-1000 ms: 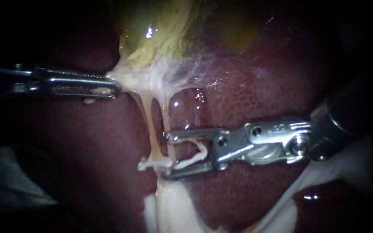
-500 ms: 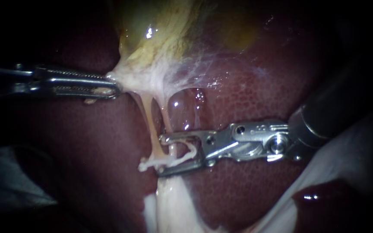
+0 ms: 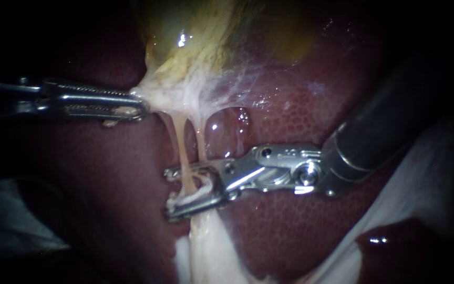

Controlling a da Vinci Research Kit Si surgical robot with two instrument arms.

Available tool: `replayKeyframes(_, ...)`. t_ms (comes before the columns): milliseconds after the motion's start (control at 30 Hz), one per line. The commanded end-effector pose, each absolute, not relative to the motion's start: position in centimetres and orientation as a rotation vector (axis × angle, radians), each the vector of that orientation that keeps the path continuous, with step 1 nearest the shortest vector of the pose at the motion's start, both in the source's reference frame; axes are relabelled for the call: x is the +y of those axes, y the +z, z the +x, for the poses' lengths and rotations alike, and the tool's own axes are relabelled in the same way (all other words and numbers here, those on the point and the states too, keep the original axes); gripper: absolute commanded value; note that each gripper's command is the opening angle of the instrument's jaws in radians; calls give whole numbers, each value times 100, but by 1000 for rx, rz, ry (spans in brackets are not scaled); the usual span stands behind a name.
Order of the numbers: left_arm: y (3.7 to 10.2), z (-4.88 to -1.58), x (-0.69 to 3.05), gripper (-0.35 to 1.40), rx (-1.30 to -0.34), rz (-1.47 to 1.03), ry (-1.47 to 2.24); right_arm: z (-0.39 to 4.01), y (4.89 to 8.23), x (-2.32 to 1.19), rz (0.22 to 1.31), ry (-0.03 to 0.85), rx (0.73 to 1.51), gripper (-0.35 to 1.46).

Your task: Clipping second clip left tube

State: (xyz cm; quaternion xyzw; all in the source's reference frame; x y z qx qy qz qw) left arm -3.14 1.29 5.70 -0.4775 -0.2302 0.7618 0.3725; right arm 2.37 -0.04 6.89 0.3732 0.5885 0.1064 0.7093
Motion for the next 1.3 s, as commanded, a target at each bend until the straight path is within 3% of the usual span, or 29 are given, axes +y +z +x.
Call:
replayKeyframes(33,570,-314,129,-35,-589,-1222,1952,238,687,-5,840,239,1315,48)
replayKeyframes(500,570,-314,129,-35,-589,-1222,1952,241,652,-18,913,196,1358,37)
replayKeyframes(900,570,-315,129,-35,-588,-1222,1951,229,641,-7,979,277,1327,-35)
replayKeyframes(1300,570,-316,129,-35,-588,-1222,1951,227,642,-9,992,298,1318,-35)
